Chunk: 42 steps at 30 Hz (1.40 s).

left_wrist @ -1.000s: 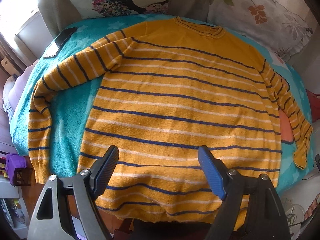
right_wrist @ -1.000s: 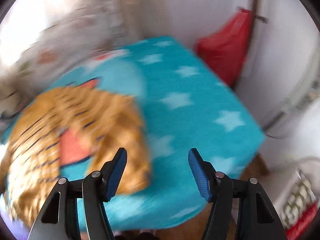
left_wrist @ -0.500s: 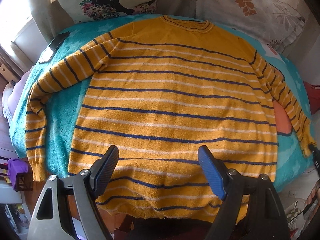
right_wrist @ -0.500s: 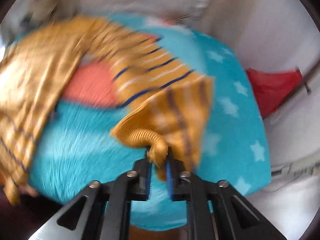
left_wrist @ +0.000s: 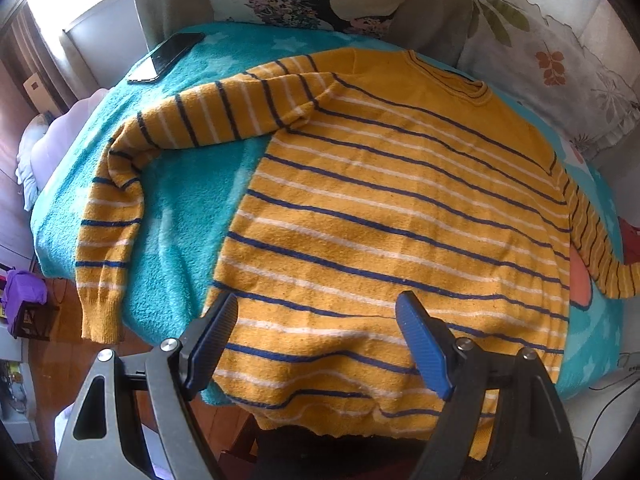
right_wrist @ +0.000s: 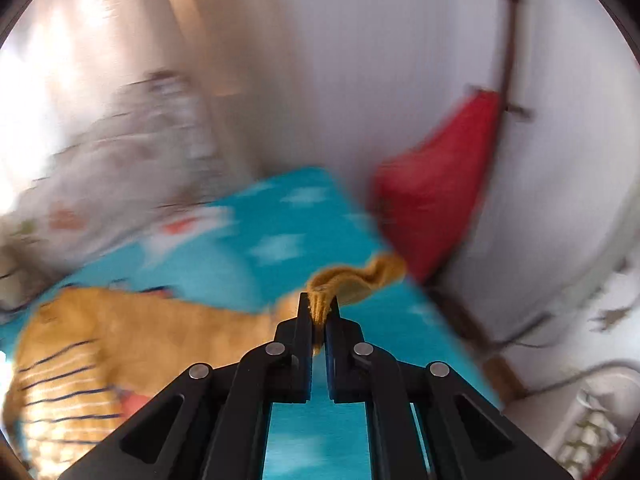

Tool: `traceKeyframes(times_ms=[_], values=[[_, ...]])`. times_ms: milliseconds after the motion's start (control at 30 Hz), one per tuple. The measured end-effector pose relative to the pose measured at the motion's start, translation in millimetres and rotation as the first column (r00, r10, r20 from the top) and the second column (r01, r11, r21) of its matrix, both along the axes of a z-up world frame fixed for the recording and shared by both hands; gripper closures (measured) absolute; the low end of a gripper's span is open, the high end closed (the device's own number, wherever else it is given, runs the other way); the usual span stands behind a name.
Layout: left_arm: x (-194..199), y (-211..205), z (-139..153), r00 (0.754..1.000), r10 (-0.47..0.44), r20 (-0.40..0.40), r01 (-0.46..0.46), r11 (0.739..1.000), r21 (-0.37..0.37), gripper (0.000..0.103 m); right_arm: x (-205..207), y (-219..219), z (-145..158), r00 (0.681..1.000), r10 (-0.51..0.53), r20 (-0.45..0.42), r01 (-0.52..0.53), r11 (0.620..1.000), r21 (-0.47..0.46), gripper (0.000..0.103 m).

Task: Fold small clothes

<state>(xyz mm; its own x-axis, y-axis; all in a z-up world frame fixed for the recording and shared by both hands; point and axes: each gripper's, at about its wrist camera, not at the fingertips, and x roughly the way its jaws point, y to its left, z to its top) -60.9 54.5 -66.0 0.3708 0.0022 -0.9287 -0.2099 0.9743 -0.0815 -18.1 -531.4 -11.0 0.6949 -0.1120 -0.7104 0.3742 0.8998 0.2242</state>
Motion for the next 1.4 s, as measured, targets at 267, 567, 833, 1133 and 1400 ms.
traceKeyframes(times_ms=[267, 567, 833, 1133, 1400], values=[[3.9, 65.4, 6.1, 0.999, 0.037, 0.037, -0.036, 0.999, -0.023, 0.023, 72.2, 183.5, -15.8, 0.943, 0.328, 0.047, -0.329, 0.907, 0.262, 0.099], [-3.5, 154.0, 0.7, 0.993, 0.106, 0.046, -0.105, 0.994, -0.014, 0.023, 141.8, 385.4, -47.5, 0.818, 0.574, -0.020, -0.546, 0.787, 0.287, 0.100], [-13.4, 207.1, -15.3, 0.984, 0.179, 0.020, -0.178, 0.983, -0.044, 0.023, 171.0, 483.9, -95.0, 0.745, 0.654, -0.128, -0.606, 0.745, 0.278, 0.099], [-13.9, 234.1, -26.1, 0.975, 0.224, 0.008, -0.223, 0.972, -0.078, 0.023, 185.1, 540.4, -128.2, 0.676, 0.701, -0.226, -0.662, 0.713, 0.231, 0.085], [-37.1, 306.6, -16.9, 0.910, 0.413, 0.043, -0.411, 0.911, -0.043, 0.023, 120.0, 591.7, -63.1, 0.562, 0.813, -0.150, -0.814, 0.576, 0.072, 0.066]])
